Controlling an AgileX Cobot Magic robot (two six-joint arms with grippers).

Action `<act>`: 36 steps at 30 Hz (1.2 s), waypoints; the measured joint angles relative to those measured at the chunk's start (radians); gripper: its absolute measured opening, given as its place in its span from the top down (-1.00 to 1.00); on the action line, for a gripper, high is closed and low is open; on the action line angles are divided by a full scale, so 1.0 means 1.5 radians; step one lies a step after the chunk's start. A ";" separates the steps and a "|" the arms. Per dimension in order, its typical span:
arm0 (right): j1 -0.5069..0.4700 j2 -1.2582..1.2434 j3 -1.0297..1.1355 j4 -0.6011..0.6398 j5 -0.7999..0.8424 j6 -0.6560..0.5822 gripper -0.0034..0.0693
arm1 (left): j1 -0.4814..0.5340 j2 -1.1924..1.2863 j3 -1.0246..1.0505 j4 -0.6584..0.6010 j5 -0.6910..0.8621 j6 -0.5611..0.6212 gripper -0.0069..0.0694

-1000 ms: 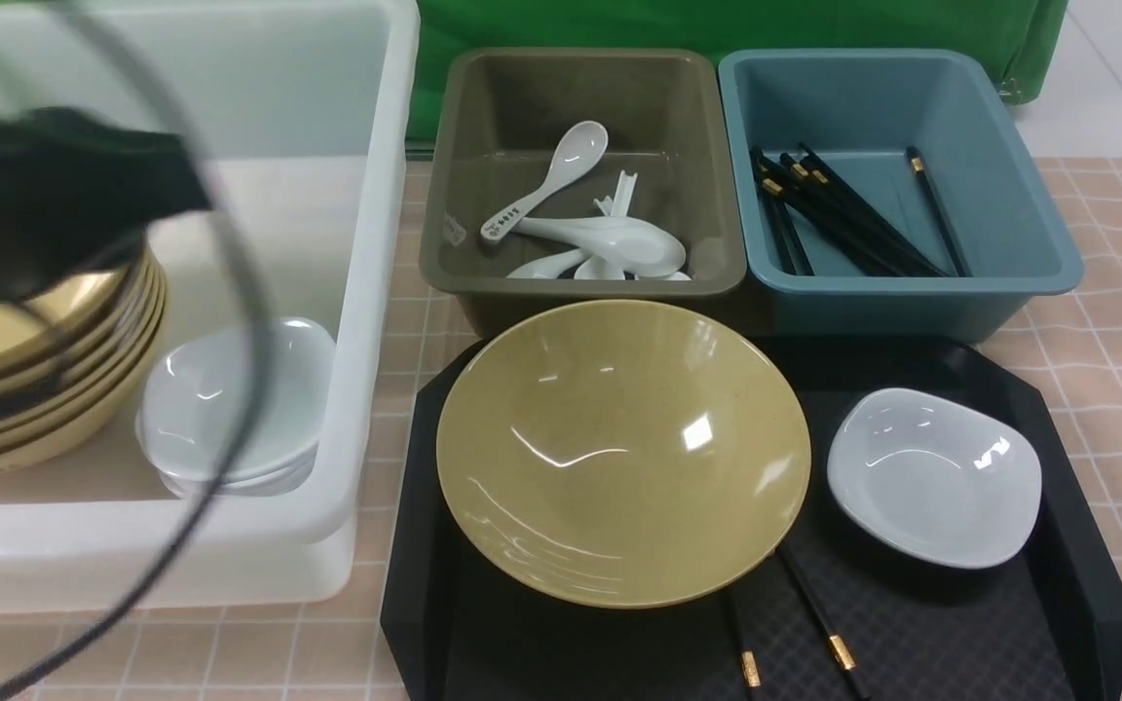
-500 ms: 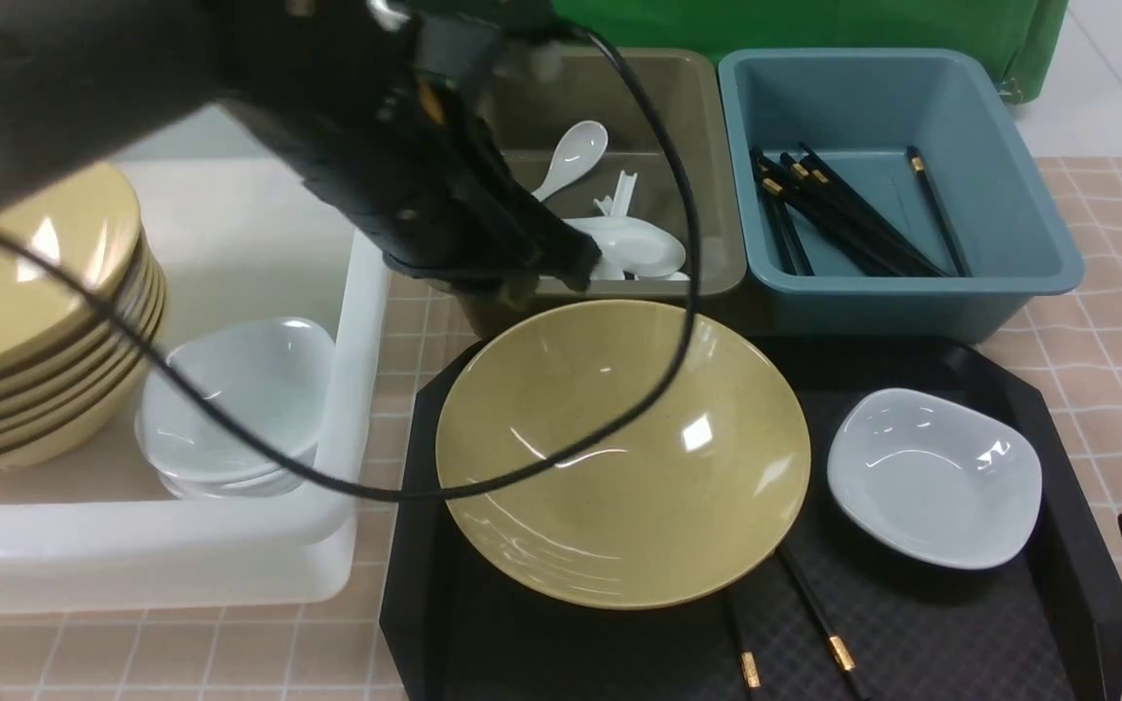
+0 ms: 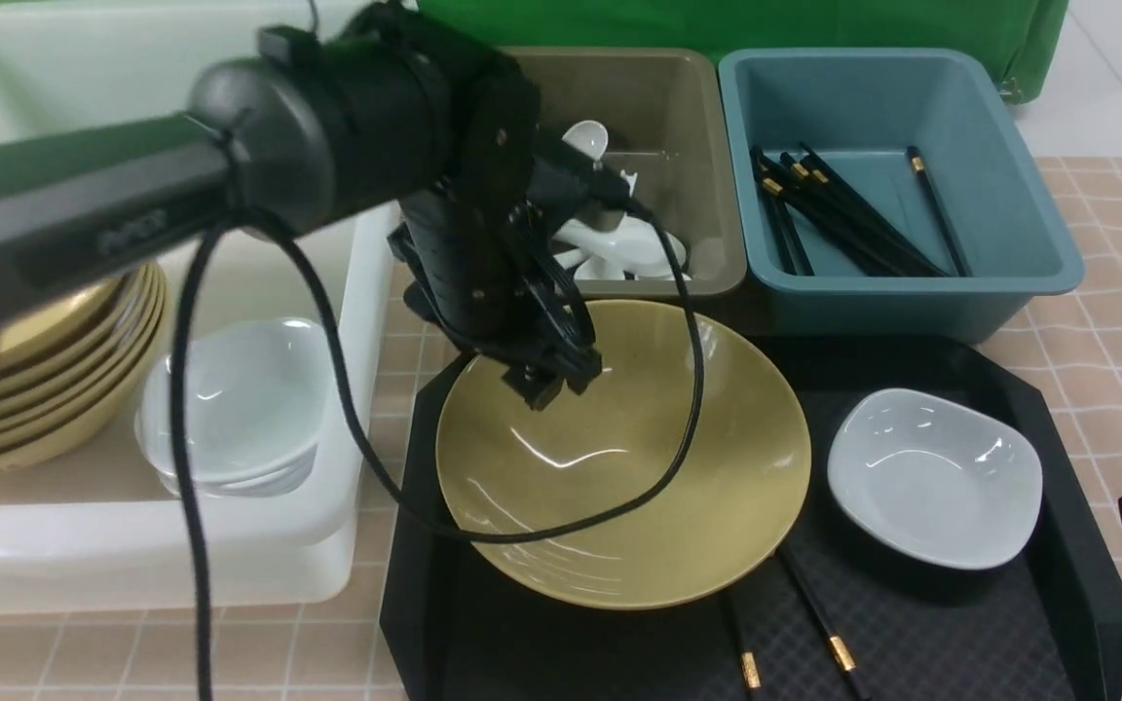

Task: On brown table put chopsticks spoon bowls plates into blue grey white boxes.
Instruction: 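Grasp the large bowl on the tray by its rim, then place the tan bowl onto the bowl stack in the left bin with the left gripper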

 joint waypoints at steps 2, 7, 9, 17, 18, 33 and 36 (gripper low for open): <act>0.000 0.000 0.000 0.000 0.000 0.002 0.77 | 0.000 0.019 0.000 -0.002 -0.001 0.000 -0.40; 0.000 0.000 0.000 0.000 0.000 0.002 0.77 | 0.000 0.045 0.000 -0.012 -0.003 0.000 -0.27; 0.000 0.000 0.000 0.000 0.000 0.002 0.77 | 0.000 0.045 0.000 -0.015 -0.002 0.001 -0.08; 0.000 0.000 0.011 0.000 -0.005 0.013 0.77 | 0.000 -0.013 -0.008 -0.080 0.050 0.000 0.66; 0.000 0.000 0.011 0.000 -0.005 0.015 0.77 | 0.001 -0.026 -0.008 -0.092 0.053 0.005 0.70; 0.000 0.000 0.021 0.001 -0.014 0.022 0.77 | 0.301 -0.311 0.000 -0.393 0.046 0.146 0.79; 0.000 0.000 0.021 0.001 -0.014 0.022 0.77 | 0.421 -0.369 0.003 -0.328 0.047 0.105 0.79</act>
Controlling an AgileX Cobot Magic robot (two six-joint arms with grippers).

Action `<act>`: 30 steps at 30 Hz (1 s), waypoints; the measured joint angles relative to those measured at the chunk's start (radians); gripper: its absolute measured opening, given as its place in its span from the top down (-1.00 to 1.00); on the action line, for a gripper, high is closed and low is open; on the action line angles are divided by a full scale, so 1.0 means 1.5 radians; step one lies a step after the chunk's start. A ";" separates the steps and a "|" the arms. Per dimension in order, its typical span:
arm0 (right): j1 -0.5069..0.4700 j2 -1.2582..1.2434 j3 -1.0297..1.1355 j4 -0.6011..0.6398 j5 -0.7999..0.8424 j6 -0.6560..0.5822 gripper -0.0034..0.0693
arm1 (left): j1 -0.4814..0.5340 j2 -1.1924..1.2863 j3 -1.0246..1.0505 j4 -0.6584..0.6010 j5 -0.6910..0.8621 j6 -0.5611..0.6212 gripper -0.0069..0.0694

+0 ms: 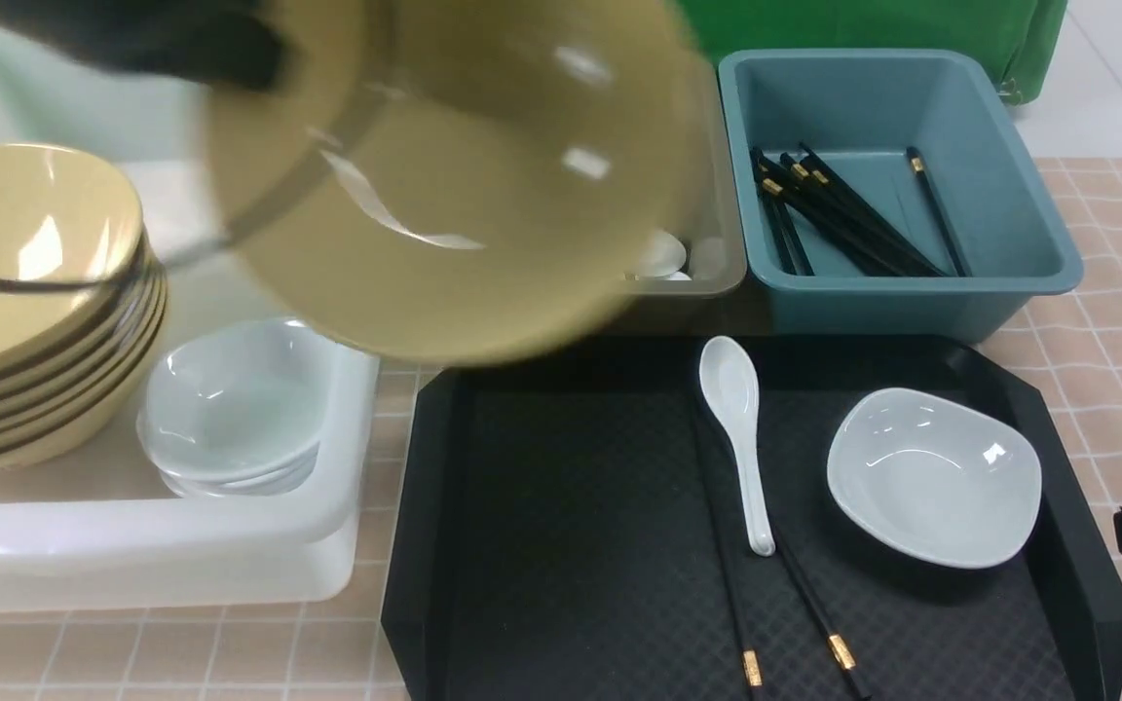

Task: On brown table put chopsticks spoon bowls plates into blue grey white boxes.
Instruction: 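Place the tan bowl onto the bowl stack in the left bin with the left gripper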

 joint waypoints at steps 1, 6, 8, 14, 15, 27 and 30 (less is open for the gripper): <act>0.000 0.000 0.000 0.000 -0.001 0.001 0.77 | 0.020 -0.003 0.001 0.006 -0.004 -0.007 0.79; 0.000 0.000 0.000 0.000 -0.007 0.024 0.77 | 0.243 -0.040 0.056 0.085 -0.100 -0.105 0.79; 0.000 0.000 0.000 0.000 -0.011 0.032 0.77 | 0.296 -0.033 0.090 0.085 -0.133 -0.124 0.79; 0.000 0.000 0.000 0.000 -0.011 0.033 0.77 | 0.327 0.019 0.168 0.088 -0.184 -0.133 0.68; 0.000 0.000 0.000 0.000 -0.011 0.033 0.77 | 0.327 0.038 0.177 0.089 -0.196 -0.135 0.59; 0.000 0.001 0.006 0.000 -0.016 0.033 0.74 | 0.323 -0.021 0.170 0.073 -0.193 -0.140 -0.74; 0.000 0.006 0.022 0.000 -0.035 0.033 0.72 | 0.322 -0.062 0.166 0.050 -0.198 -0.140 -0.77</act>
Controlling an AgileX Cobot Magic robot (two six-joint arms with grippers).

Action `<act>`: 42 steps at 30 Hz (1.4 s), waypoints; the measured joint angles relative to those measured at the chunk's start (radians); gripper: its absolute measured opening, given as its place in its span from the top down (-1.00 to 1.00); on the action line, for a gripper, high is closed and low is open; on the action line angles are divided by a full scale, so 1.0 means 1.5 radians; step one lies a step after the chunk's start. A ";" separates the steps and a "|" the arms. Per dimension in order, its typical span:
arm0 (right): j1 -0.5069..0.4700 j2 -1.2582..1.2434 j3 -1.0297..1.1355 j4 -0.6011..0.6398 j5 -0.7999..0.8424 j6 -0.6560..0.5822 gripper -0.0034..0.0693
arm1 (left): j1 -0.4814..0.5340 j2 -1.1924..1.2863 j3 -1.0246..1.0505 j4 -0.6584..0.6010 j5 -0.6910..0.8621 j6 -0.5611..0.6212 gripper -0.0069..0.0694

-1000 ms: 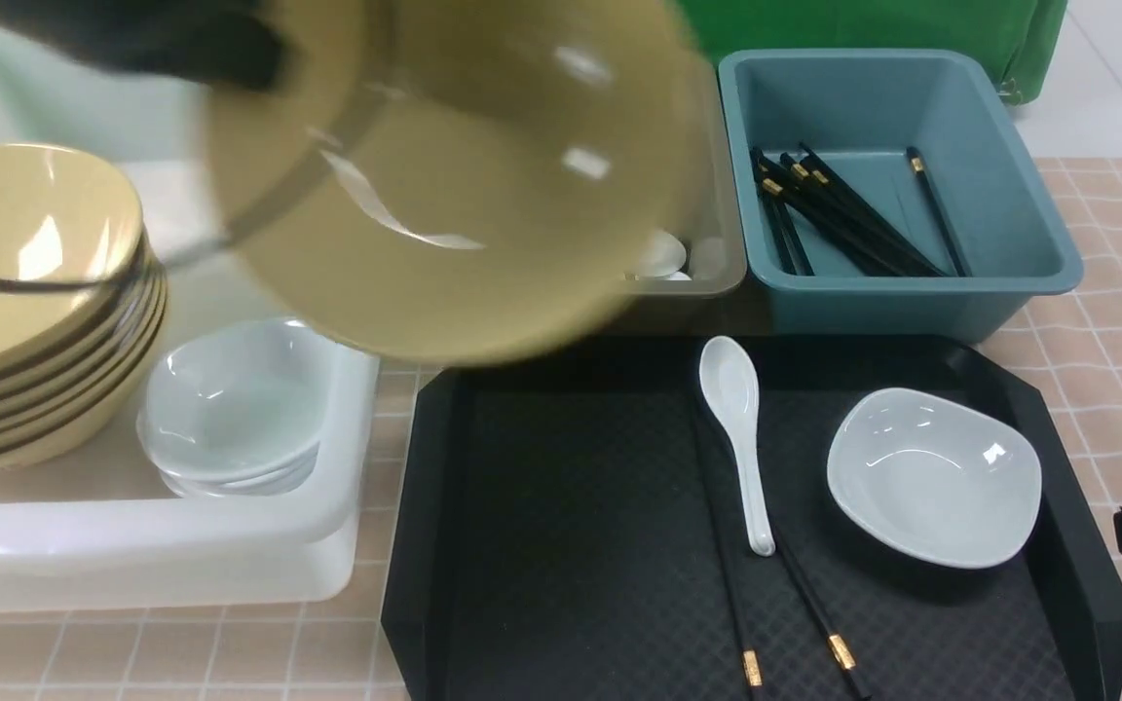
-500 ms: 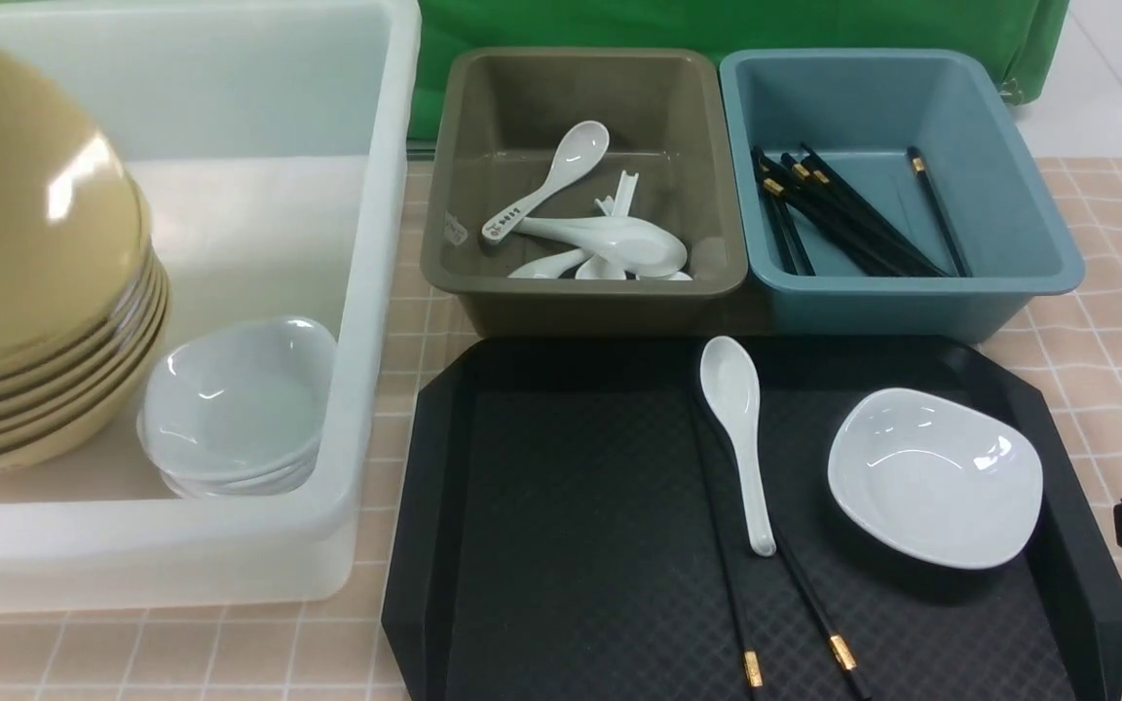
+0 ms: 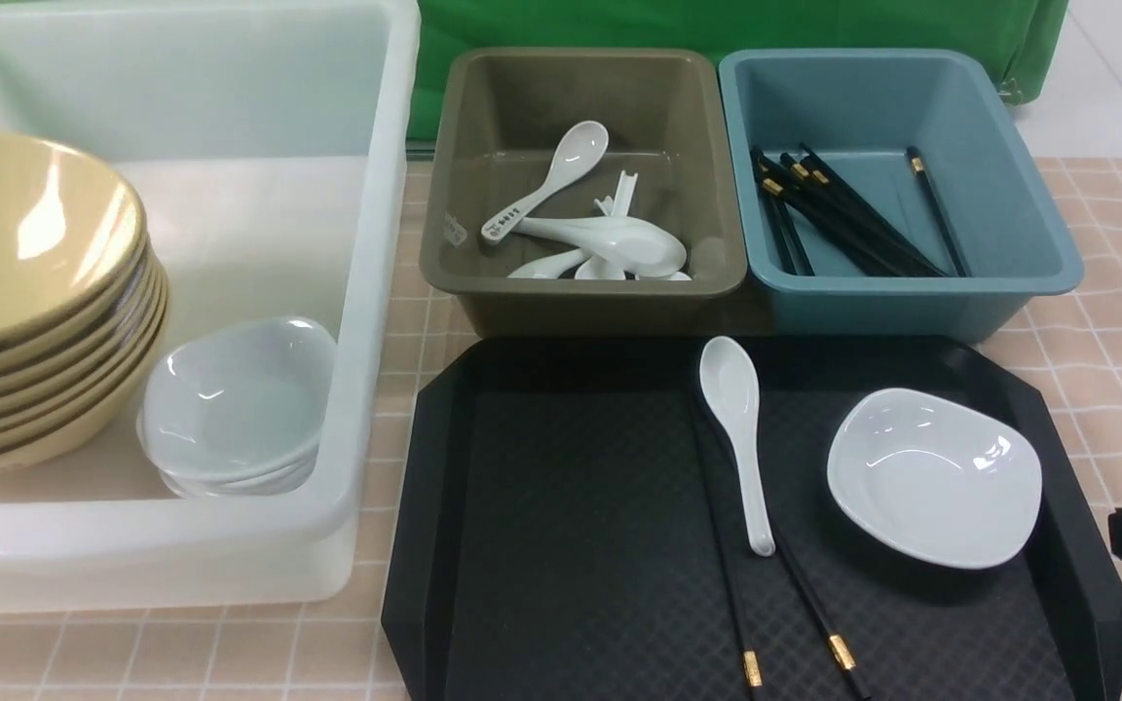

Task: On brown table put chopsticks spoon bowls plates into blue grey white boxes.
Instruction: 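Place the tan bowl onto the bowl stack in the left bin with the left gripper, then reach for and grasp the small white dish on the black tray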

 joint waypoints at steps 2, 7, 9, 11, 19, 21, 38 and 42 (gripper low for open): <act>0.000 0.003 0.004 0.000 -0.007 0.000 0.70 | -0.001 -0.012 0.002 -0.017 -0.005 0.005 -0.74; 0.000 0.005 0.005 0.007 -0.014 0.015 0.66 | -0.004 0.019 0.059 -0.031 -0.032 0.024 -0.44; 0.000 0.005 0.005 0.014 -0.014 0.010 0.63 | -0.004 0.040 0.088 -0.048 -0.036 0.026 -0.29; 0.000 0.005 0.005 0.017 -0.012 0.008 0.56 | -0.004 0.055 0.111 -0.070 -0.035 0.029 -0.14; 0.000 0.016 -0.048 0.021 0.129 -0.028 0.07 | -0.048 -0.023 0.093 -0.233 0.021 0.120 0.15; 0.000 0.046 -0.089 0.022 0.161 -0.061 -0.03 | -0.106 -0.095 0.086 -0.297 0.029 0.206 0.20; 0.018 0.496 -0.208 0.046 0.003 -0.128 0.80 | -0.411 -0.405 0.446 -0.340 0.025 0.410 0.84; 0.079 0.544 -0.229 0.062 -0.006 -0.129 0.79 | -0.411 -0.504 0.500 -0.276 -0.004 0.418 0.84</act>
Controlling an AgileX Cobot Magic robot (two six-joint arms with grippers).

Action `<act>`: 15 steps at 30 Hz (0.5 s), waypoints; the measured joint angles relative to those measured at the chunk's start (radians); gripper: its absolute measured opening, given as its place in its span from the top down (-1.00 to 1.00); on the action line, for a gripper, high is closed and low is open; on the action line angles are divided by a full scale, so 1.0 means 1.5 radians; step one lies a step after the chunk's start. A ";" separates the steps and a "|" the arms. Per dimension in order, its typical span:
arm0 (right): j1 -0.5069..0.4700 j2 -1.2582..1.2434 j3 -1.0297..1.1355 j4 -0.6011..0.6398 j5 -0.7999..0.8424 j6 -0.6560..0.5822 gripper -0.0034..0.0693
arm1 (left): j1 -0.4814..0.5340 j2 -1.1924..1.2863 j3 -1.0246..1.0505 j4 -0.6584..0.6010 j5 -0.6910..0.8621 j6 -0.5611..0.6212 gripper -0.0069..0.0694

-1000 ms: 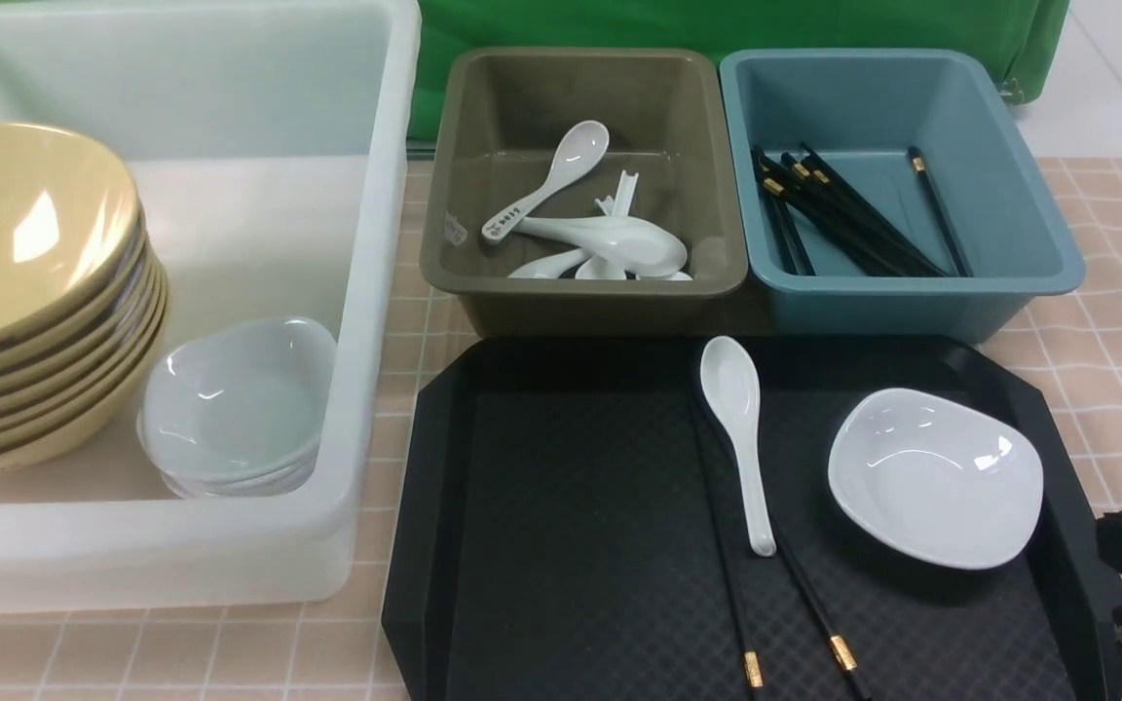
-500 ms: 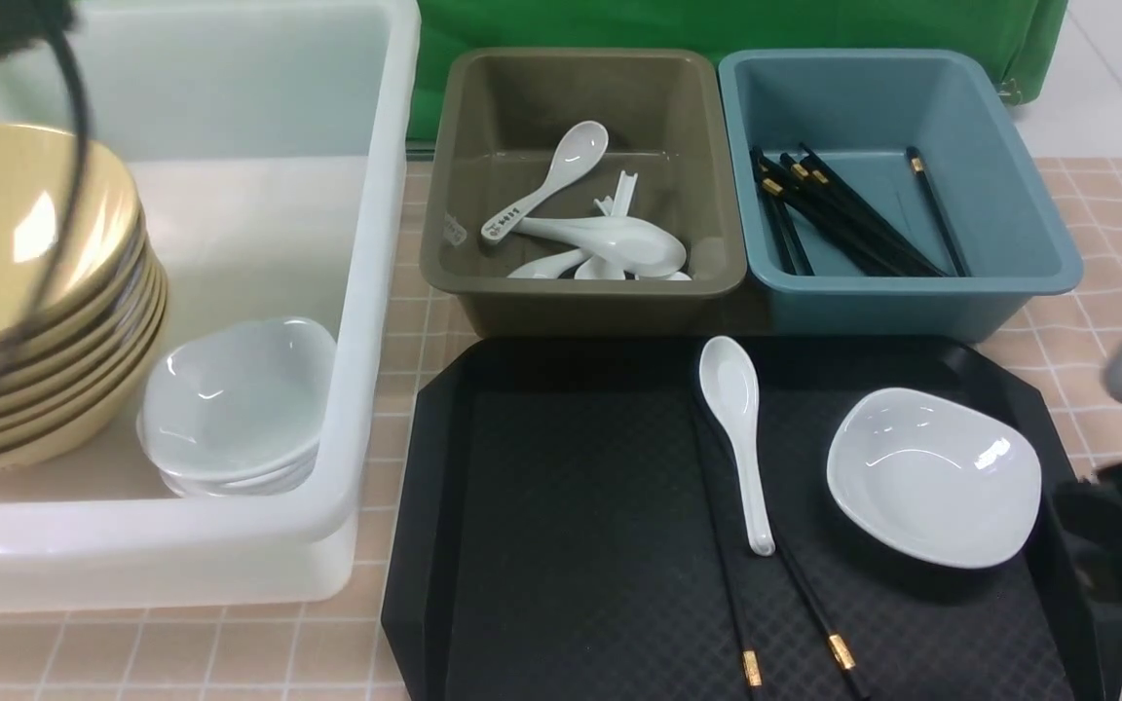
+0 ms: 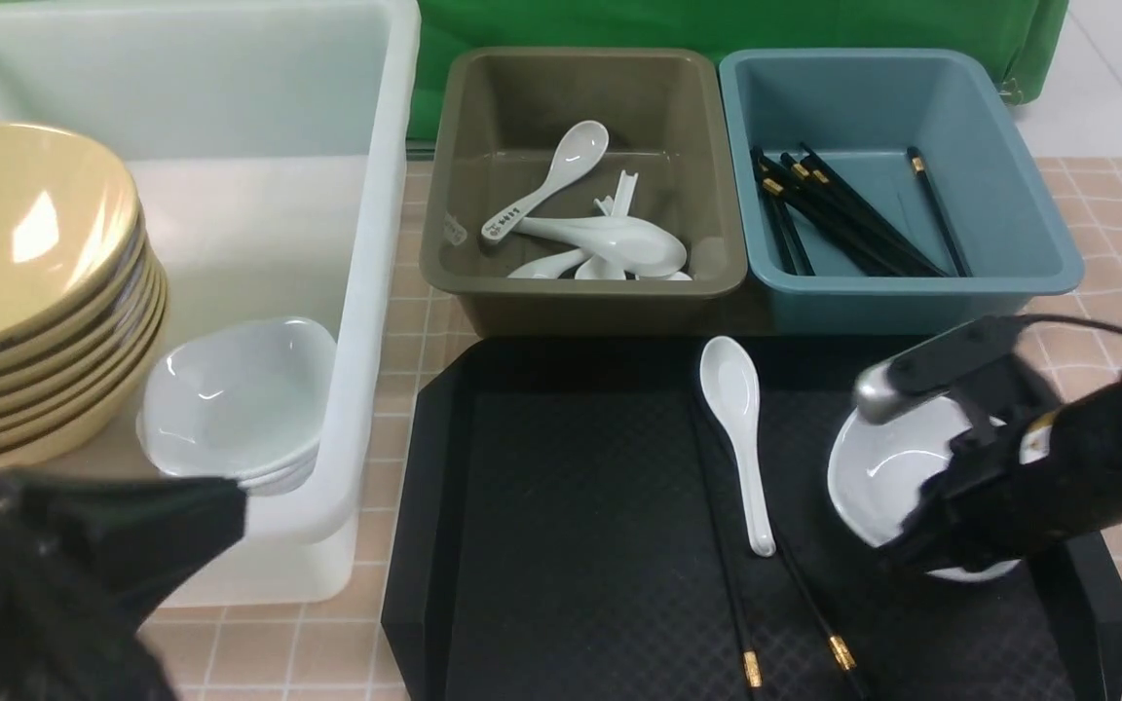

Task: On brown table put chopsticks spoon bowls plates into blue grey white boxes.
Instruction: 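Reach for and grasp the small white dish on the black tray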

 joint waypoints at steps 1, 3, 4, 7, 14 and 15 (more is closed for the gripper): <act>0.021 0.004 -0.006 0.002 -0.001 0.000 0.78 | 0.000 -0.024 0.011 0.011 -0.009 0.000 0.84; 0.056 0.009 -0.023 0.005 0.000 0.000 0.74 | 0.000 -0.065 0.037 0.031 -0.037 0.000 0.84; 0.071 0.009 -0.036 0.005 0.003 0.000 0.70 | 0.000 -0.078 0.050 0.036 -0.055 0.000 0.84; 0.087 0.006 -0.093 0.007 0.044 0.000 0.50 | 0.000 -0.111 0.089 0.041 -0.106 0.001 0.84; 0.027 0.006 -0.162 -0.027 0.132 0.000 -0.07 | 0.000 -0.119 0.142 0.041 -0.165 0.001 0.84; -0.008 0.012 -0.164 -0.031 0.139 0.000 -0.25 | 0.000 -0.119 0.144 0.040 -0.176 0.001 0.84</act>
